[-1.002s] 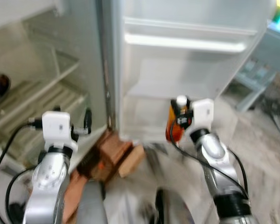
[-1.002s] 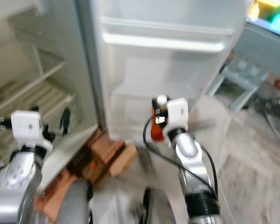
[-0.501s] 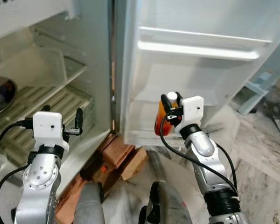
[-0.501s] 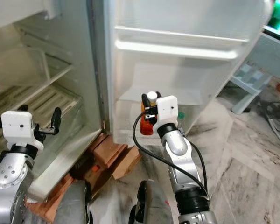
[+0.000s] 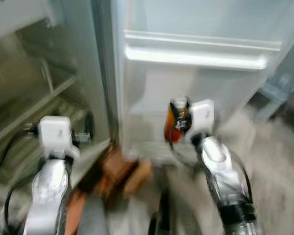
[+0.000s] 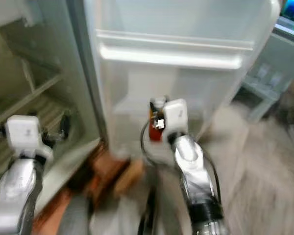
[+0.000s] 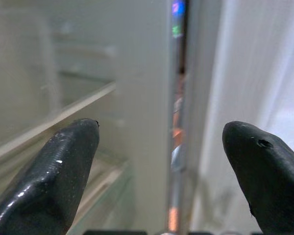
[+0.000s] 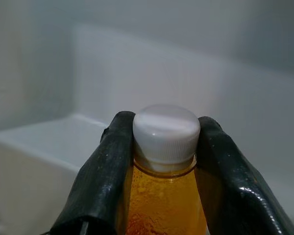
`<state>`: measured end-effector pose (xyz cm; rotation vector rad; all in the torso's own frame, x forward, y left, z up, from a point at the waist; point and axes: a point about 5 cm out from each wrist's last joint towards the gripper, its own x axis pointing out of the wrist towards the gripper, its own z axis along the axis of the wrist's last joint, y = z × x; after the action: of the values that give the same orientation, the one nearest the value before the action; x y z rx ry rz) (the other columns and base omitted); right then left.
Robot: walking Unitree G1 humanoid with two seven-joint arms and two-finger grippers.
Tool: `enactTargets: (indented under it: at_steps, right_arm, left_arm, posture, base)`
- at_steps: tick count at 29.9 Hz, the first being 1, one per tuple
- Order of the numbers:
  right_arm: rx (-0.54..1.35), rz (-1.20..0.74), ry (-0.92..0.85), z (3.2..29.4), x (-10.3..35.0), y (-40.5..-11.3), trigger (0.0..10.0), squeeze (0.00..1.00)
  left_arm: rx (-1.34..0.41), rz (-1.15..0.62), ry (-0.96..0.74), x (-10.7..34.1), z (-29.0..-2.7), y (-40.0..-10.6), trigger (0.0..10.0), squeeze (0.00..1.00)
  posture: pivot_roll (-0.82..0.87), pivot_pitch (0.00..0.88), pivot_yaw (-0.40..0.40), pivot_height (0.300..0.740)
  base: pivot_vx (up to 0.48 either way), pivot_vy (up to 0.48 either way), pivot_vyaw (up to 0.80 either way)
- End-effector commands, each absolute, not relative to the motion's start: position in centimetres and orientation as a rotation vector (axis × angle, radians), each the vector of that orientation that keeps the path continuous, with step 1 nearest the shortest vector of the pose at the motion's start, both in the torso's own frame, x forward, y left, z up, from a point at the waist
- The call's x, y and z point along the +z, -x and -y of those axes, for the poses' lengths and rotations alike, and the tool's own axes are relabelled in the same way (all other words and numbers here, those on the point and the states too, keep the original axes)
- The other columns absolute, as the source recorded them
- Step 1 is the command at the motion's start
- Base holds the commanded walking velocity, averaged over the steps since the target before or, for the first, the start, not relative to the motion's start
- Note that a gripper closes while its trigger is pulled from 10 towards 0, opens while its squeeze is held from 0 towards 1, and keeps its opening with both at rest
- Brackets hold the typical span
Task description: Restocking fridge
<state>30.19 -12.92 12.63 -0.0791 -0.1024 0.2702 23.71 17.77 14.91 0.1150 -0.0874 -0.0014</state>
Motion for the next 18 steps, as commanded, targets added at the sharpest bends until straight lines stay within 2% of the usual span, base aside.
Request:
enactTargets:
  at_steps: [1, 12, 18]
  right_arm:
    - [0.286, 0.121, 0.06, 12.3, 13.0, -30.2, 10.0, 0.0]
    - [0.316, 0.102, 0.038, 11.5, 12.8, -29.8, 10.0, 0.0]
    - [0.322, 0.098, 0.03, 11.4, 12.7, -29.7, 10.0, 0.0]
  left_arm:
    - [0.011, 0.075, -0.126, 14.7, -18.3, -23.4, 10.0, 0.0]
    - [0.025, 0.069, -0.133, 15.2, -18.9, -23.1, 10.0, 0.0]
    - [0.034, 0.06, -0.142, 15.2, -19.1, -22.4, 10.0, 0.0]
  posture:
    - [0.15, 0.097, -0.113, 0.626]
    - [0.17, 0.16, -0.101, 0.626]
    - [0.18, 0.183, -0.092, 0.586]
  base:
    - [0.0, 0.0, 0.0]
    - [0.0, 0.0, 0.0]
    - [0.0, 0.0, 0.0]
